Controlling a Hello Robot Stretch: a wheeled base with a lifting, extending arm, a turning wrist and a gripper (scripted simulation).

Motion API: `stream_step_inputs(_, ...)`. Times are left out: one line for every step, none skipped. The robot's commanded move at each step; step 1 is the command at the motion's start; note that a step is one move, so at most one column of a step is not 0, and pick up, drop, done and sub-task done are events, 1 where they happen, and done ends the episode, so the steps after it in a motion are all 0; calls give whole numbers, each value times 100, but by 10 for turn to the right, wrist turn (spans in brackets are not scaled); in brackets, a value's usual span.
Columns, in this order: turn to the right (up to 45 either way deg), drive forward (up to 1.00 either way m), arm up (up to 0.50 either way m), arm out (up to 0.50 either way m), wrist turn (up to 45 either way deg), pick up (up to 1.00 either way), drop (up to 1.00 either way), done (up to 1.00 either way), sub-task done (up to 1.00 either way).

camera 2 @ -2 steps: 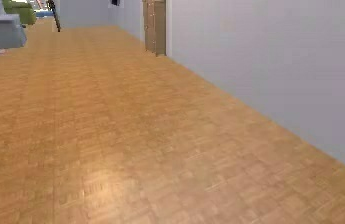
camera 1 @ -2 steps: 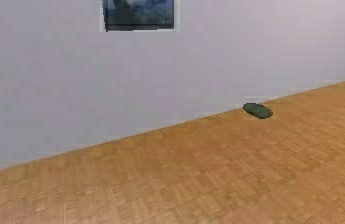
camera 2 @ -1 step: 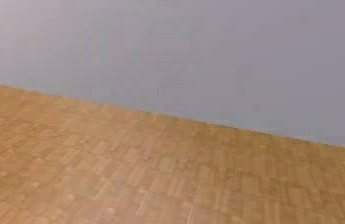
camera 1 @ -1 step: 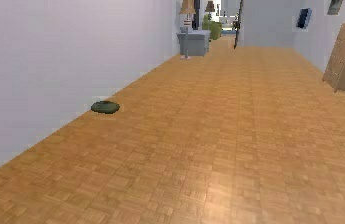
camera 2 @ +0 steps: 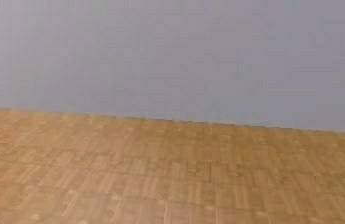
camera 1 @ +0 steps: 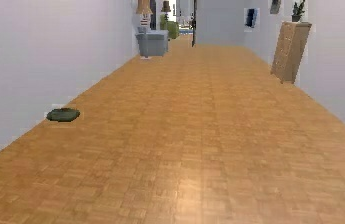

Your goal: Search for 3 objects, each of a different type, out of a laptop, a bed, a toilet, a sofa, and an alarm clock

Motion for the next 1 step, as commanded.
stream_step_inputs(0,100,0,0,0,0,0,0,0)
